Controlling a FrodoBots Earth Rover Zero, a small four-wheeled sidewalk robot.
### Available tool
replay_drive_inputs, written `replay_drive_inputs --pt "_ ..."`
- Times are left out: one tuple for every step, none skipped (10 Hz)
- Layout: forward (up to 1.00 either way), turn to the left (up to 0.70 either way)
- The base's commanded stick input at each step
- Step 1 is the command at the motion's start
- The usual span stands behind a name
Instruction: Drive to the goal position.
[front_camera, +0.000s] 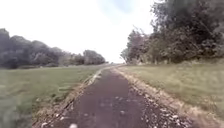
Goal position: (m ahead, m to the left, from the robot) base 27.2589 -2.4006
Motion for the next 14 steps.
replay_drive_inputs --pt "0.85 0.0" --pt "0.85 0.0" --pt "0.85 0.0" --pt "0.85 0.0" --pt "0.85 0.0" --pt "0.85 0.0" --pt "0.85 0.0" --pt "0.85 0.0" --pt "0.85 0.0" --pt "0.85 0.0" --pt "0.85 0.0" --pt "0.85 0.0" --pt "0.85 0.0" --pt "0.85 0.0"
